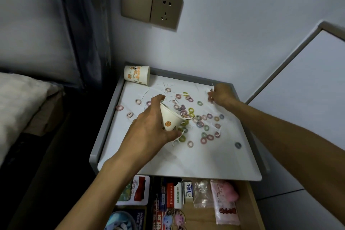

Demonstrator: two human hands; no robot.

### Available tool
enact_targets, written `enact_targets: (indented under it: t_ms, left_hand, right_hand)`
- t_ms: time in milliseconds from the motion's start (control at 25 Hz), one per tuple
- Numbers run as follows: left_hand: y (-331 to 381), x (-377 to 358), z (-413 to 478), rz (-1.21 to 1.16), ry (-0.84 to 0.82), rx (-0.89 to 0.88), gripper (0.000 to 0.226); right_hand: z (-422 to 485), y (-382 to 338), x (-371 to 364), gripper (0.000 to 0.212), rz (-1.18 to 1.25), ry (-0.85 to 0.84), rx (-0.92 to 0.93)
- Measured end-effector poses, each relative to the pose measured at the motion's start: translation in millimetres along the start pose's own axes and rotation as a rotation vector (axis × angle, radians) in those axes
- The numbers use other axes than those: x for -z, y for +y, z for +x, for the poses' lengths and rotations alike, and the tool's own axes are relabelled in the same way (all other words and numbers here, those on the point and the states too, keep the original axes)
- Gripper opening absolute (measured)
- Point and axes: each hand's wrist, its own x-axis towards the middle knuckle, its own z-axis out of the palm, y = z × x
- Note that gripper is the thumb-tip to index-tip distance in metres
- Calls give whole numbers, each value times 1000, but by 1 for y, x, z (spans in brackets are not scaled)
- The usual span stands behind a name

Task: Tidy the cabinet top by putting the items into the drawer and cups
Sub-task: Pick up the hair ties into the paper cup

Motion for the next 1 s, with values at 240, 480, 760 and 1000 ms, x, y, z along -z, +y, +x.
enact_targets:
  t_ms: [240, 480, 760, 1000]
  left_hand:
    - [3, -4, 0, -21, 1, 9, 95]
    - [8, -10, -1, -95, -1, 7, 105]
    - [14, -5, -4, -102, 41, -27, 107]
    - [16, -2, -6, -44, 93, -24, 106]
  right_hand:
    - [-58, -41, 76, 16, 272, -367, 439]
    - [-130, -99, 86, 19, -183, -623, 852]
    - [-139, -89, 81, 14, 187, -364, 673]
    - [-149, -79, 53, 11, 487, -539, 444]
